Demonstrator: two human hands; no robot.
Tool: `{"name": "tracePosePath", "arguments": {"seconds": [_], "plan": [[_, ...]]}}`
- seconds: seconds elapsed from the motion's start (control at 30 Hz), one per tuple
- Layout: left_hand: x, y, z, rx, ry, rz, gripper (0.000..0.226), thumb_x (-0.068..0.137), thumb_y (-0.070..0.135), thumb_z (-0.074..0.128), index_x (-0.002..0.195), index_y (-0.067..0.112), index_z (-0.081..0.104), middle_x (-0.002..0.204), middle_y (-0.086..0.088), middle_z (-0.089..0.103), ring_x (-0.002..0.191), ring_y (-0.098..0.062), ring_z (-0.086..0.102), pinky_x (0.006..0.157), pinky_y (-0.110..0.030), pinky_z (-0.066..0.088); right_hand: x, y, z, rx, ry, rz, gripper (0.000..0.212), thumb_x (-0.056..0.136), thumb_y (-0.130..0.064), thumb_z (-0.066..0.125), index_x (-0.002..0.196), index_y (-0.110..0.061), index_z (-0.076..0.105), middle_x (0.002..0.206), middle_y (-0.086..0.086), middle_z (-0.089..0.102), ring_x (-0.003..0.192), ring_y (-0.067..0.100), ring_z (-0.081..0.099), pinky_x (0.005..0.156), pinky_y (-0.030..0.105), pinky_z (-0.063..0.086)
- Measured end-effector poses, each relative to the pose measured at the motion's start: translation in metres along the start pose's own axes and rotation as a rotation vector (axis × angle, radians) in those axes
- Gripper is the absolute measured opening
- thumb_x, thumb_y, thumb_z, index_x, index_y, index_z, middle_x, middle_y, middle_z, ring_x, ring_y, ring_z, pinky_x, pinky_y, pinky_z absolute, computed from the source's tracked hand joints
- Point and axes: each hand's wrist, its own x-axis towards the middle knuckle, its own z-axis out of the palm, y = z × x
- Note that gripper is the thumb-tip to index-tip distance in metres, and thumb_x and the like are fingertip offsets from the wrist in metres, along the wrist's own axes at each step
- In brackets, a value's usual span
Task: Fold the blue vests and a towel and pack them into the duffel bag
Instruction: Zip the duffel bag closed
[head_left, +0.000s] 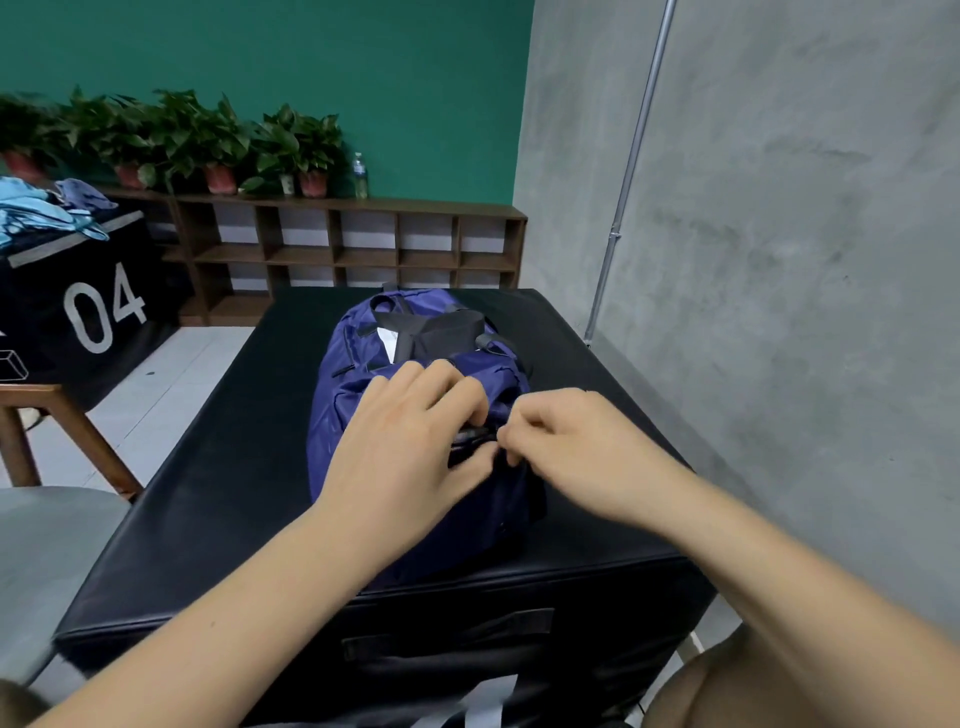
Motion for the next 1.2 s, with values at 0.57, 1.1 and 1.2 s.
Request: {"name": "tracePosePath", "arguments": {"seconds": [0.57, 1.1, 1.2], "plan": [[-0.008, 0.003, 0.005, -0.079, -0.01, 0.037, 0.013, 0.096, 0.035, 0.068, 0.101, 0.025, 0.074, 0.097, 0.011, 0.058, 0.086, -0.017, 0.048, 0.075, -0.043, 0.046, -0.011, 0.046, 0.014, -0.254, 0.141, -0.247, 0.03, 0.097, -0.051, 0.069, 0.106, -0.04, 0.042, 0.087, -0.011, 0.058, 0.075, 0.012, 0.057, 0.067, 0.036, 0.05], [-0.015, -0.011, -0.039, -0.352, -0.129, -0.449, 0.023, 0.085, 0.019, 0.088, 0.071, 0.03, 0.073, 0.076, 0.02, 0.066, 0.067, -0.006, 0.058, 0.063, -0.011, 0.04, -0.005, 0.058, 0.024, -0.569, 0.268, -0.453, 0.019, 0.107, -0.035, 0.052, 0.096, -0.025, 0.039, 0.075, -0.003, 0.055, 0.059, 0.038, 0.051, 0.05, 0.043, 0.045], [-0.019, -0.02, -0.052, -0.392, -0.167, -0.548, 0.023, 0.085, 0.018, 0.087, 0.069, 0.025, 0.073, 0.067, 0.014, 0.067, 0.059, -0.004, 0.054, 0.06, -0.011, 0.041, -0.006, 0.063, 0.022, -0.551, 0.275, -0.428, 0.02, 0.105, -0.033, 0.056, 0.095, -0.024, 0.04, 0.07, -0.004, 0.056, 0.059, 0.038, 0.051, 0.05, 0.043, 0.045]]}}
